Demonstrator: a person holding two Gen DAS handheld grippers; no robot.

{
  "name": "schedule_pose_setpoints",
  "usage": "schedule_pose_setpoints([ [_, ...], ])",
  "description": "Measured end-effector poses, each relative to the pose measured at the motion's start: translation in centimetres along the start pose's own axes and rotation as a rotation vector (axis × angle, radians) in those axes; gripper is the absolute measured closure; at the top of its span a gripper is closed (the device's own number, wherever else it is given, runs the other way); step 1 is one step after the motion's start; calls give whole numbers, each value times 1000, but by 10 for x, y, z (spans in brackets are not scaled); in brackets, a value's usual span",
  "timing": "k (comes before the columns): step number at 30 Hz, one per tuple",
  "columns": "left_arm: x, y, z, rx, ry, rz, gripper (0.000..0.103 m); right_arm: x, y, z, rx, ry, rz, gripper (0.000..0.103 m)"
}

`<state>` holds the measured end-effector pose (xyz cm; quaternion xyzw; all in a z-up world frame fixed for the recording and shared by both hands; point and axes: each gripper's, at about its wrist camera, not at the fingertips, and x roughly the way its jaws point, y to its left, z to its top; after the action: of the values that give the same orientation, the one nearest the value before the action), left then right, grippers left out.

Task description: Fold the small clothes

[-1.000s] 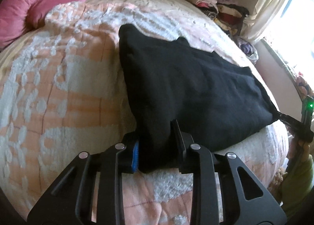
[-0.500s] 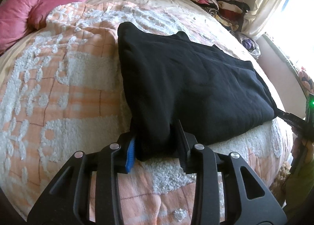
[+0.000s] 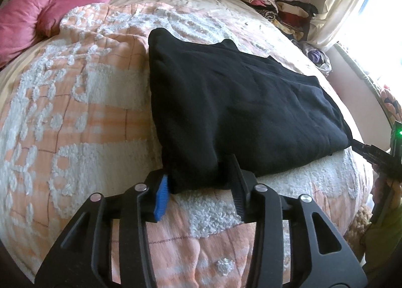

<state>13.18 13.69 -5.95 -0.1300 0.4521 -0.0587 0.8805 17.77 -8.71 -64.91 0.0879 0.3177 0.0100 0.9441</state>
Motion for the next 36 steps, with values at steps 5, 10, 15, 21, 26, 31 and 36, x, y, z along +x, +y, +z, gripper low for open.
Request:
schedule_pose_setpoints([
  [5,-5,-2,-5,-4,-7,-2,62,-5,1,-3,6,0,14,48],
  [10,-11,-2,-8,-17,-17,-10,46,-14,5,-7,12,-10,34,29],
  [15,-18,-1,-10,-31,-30,-2,28,-25,13,-9,-10,-31,34,20],
  [21,-27,4,-9,-46,-54,13,12,-36,35,-12,-89,-63,32,12],
  [26,-31,4,-8,-48,-67,19,9,-40,60,-18,-173,-77,34,10],
  [31,-35,8,-6,-55,-81,40,10,-38,87,-24,-255,-72,46,10],
  [36,-40,13,-2,-51,-110,94,9,-35,117,-32,-334,-65,65,10],
])
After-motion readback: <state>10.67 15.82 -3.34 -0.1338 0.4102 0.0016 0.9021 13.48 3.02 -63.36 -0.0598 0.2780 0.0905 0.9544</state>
